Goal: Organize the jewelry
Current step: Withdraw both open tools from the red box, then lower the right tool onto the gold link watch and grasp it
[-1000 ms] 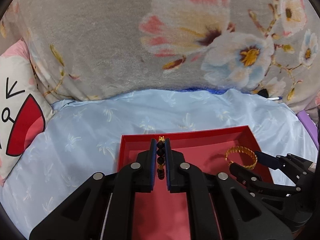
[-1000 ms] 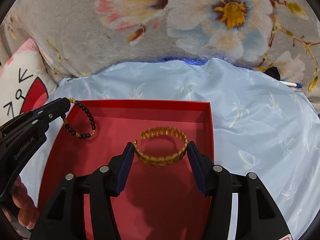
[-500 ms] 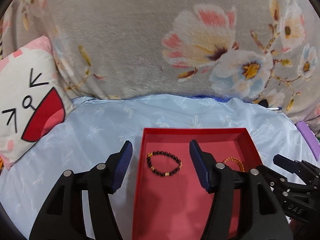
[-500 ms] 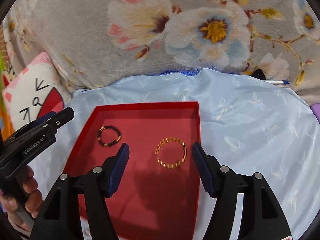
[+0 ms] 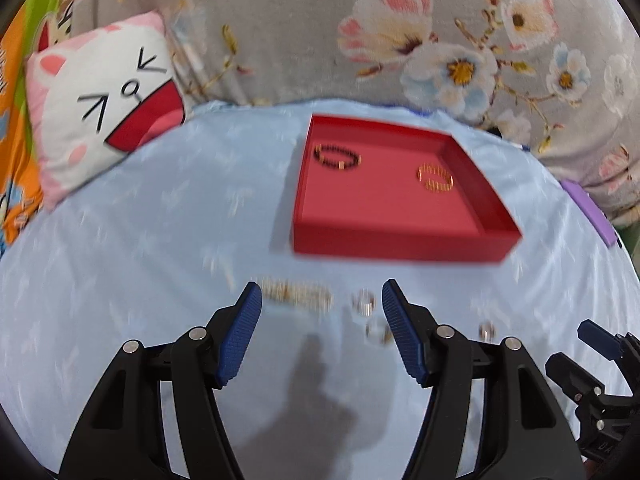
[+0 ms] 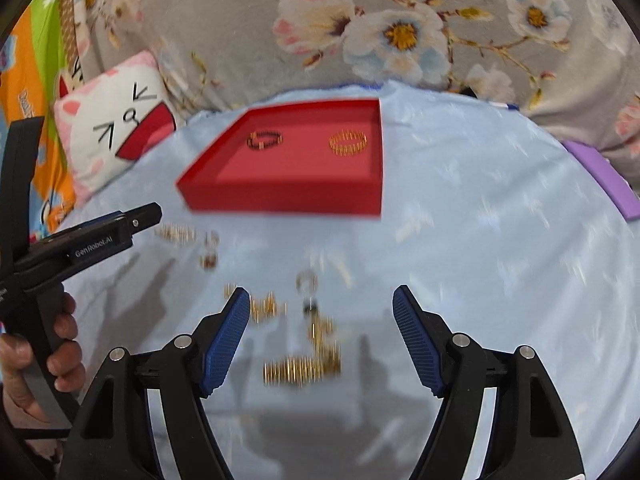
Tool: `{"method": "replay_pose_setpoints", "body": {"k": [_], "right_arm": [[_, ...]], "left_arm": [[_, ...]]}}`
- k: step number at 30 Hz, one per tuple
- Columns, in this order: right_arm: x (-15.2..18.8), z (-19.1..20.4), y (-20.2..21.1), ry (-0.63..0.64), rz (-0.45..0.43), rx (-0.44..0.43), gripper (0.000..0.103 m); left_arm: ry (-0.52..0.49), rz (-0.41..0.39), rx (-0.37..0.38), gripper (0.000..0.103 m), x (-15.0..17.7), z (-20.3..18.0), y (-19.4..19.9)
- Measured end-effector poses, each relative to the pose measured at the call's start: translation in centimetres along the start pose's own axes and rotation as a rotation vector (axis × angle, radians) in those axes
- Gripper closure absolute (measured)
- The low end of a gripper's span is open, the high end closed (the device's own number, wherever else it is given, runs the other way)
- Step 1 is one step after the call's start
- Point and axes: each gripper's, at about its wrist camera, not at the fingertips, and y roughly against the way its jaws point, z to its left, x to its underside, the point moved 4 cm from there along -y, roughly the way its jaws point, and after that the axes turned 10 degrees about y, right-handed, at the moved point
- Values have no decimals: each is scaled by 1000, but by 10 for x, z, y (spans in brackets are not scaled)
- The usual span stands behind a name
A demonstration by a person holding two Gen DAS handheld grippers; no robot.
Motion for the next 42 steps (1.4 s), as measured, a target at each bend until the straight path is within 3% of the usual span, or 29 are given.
{"method": "replay_pose_setpoints", "body": {"k": [7, 11, 18, 22, 26, 31, 35, 38, 42], "right_arm": [[55, 11, 15, -29, 45, -1, 31], [66, 10, 10, -101, 64, -64, 36], [54, 21, -2, -118, 66, -79, 46], [45, 25, -19, -127, 91, -96, 53], [38, 28, -29, -107, 92, -62, 54], [31, 30, -38, -69, 89, -12, 54], [28, 27, -42, -53, 83, 23, 66], [29, 21, -42, -57, 84, 36, 82], [30, 17, -40, -78, 75, 16, 84]], "left_arm": [[22, 48, 5, 42, 62, 15, 17], [2, 46, -22, 42, 77, 15, 22], [61, 47, -8, 43, 78, 29, 25], [58, 27, -44, 43, 74, 37, 27], [60, -1, -89, 42, 65, 50, 26], [105, 21, -81, 43, 64, 60, 22], [106, 25, -81, 43, 65, 61, 21], [117, 34, -77, 42, 64, 63, 19], [124, 51, -71, 43, 62, 65, 15]]}}
